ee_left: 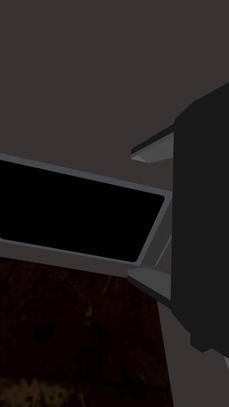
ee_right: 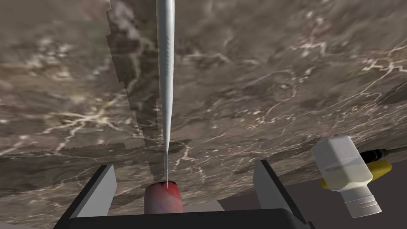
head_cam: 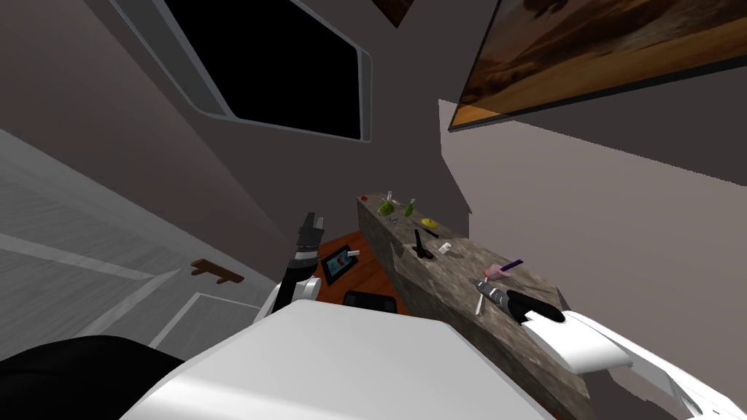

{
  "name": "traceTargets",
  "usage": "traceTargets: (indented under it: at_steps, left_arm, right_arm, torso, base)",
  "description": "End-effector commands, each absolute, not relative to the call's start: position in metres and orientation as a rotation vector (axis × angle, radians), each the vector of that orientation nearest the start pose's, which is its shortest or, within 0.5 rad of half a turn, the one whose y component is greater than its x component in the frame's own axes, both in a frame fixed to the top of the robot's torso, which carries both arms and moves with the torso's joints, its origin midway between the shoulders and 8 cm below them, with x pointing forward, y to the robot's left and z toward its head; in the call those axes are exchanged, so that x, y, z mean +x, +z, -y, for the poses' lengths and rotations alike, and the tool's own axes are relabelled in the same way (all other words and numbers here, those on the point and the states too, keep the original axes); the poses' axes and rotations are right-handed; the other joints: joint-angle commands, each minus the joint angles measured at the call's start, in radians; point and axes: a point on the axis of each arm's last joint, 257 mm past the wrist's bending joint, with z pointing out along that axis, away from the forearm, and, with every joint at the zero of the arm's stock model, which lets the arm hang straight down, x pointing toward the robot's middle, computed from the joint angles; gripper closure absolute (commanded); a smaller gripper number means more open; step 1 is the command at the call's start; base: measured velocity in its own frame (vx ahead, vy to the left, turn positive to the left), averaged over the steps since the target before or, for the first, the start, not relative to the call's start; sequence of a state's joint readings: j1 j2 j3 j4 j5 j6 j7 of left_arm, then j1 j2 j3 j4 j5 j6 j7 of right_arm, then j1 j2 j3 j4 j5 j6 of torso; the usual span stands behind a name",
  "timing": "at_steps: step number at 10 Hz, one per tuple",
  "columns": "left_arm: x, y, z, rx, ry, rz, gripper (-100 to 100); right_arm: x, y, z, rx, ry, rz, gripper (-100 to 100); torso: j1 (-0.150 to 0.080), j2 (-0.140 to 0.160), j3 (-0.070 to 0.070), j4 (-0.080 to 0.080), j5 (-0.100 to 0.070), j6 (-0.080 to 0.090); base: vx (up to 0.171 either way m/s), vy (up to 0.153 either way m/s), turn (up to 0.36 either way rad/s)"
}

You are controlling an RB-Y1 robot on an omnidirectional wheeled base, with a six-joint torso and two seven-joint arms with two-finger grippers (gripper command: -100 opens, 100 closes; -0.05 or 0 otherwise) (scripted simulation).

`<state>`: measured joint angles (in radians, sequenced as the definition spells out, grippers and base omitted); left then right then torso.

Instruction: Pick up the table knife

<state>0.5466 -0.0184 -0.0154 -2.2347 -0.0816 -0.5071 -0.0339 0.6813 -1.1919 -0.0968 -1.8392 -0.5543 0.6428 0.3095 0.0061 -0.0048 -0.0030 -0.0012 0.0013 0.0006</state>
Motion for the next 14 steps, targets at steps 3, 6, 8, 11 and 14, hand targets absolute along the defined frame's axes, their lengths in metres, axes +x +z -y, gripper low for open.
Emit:
traceTargets:
  at_steps: [3, 6, 8, 11, 14]
  left_arm:
    - [0.349, -0.010, -0.273, -0.671, -1.202, -0.711, 0]
    - [0.349, -0.010, -0.273, -0.671, -1.202, -0.711, 0]
    - [0.349, -0.010, -0.273, -0.671, -1.202, -0.711, 0]
    - [0.349, -0.010, -0.273, -0.670, -1.202, -0.711, 0]
    - [0.349, -0.010, -0.273, -0.671, -1.202, -0.711, 0]
  right_arm:
    - [0.230, -0.332, 0.622, 1.155, -0.250, -2.291, -100]
    - [0.208, -0.335, 0.638, 1.217, -0.323, -2.311, -100]
    - [0.212, -0.334, 0.634, 1.207, -0.310, -2.307, 0]
    - [0.204, -0.347, 0.639, 1.228, -0.316, -2.299, -100]
    - [0.202, -0.348, 0.640, 1.230, -0.319, -2.299, 100]
  torso:
    - [-0.002, 0.003, 0.002, 0.001, 0.000, 0.000]
    - [-0.002, 0.003, 0.002, 0.001, 0.000, 0.000]
    - [-0.003, 0.005, 0.003, 0.001, -0.001, 0.000]
    - [-0.008, 0.004, 0.003, 0.001, -0.002, 0.000]
    - [-0.005, 0.006, 0.003, 0.002, -0.002, -0.001]
  base:
    - [0.045, 0.043, 0.044]
    - [0.046, 0.041, 0.049]
    - [0.008, 0.009, 0.003]
    - [0.020, -0.029, 0.079]
    - [0.000, -0.002, -0.006]
